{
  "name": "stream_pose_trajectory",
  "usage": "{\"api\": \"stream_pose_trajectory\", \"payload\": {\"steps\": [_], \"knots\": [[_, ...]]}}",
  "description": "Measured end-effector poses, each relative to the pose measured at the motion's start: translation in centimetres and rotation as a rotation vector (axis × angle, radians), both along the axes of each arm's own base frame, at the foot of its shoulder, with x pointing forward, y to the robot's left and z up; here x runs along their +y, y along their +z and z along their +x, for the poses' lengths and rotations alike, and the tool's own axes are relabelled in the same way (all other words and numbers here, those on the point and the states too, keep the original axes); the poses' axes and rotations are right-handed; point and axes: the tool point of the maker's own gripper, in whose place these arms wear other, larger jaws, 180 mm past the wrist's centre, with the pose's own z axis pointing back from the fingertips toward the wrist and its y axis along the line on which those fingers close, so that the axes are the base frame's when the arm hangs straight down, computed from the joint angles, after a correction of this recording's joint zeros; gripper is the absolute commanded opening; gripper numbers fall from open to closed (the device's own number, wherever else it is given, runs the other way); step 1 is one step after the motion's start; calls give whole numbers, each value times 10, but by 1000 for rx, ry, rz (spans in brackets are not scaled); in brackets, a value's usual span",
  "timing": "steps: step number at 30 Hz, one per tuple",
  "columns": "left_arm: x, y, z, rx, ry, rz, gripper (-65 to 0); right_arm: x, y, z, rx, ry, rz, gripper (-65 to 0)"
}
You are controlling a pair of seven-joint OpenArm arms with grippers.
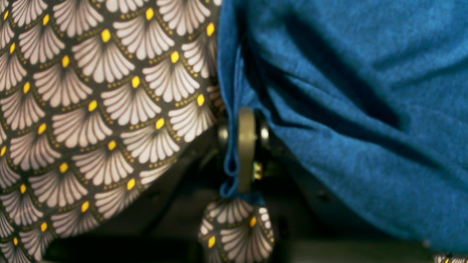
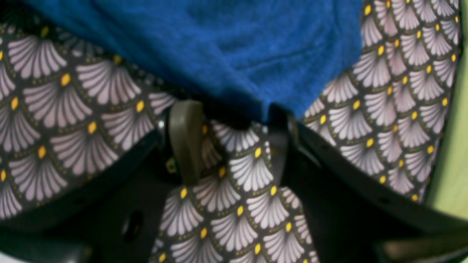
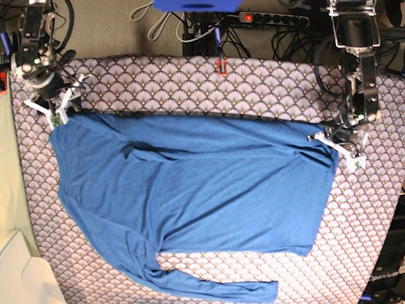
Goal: Fold the T-shirt properly
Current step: 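Pull both held corners apart and back to spread the shirt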
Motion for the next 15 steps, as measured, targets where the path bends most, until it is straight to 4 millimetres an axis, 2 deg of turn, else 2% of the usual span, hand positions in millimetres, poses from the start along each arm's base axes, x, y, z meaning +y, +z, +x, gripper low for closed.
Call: {"api": "stream_pose_trajectory", "payload": {"steps": [8,11,15], "knots": [[0,0,0,0,0,0,-647,0,11,23,-51,-2,9,-352],[0,0,1,-1,0,0,-647,-5,-5,21,-9,-26,21,-352],[0,0,0,1,0,-1,-647,-8,-6,27,-17,-35,35,-353]]}}
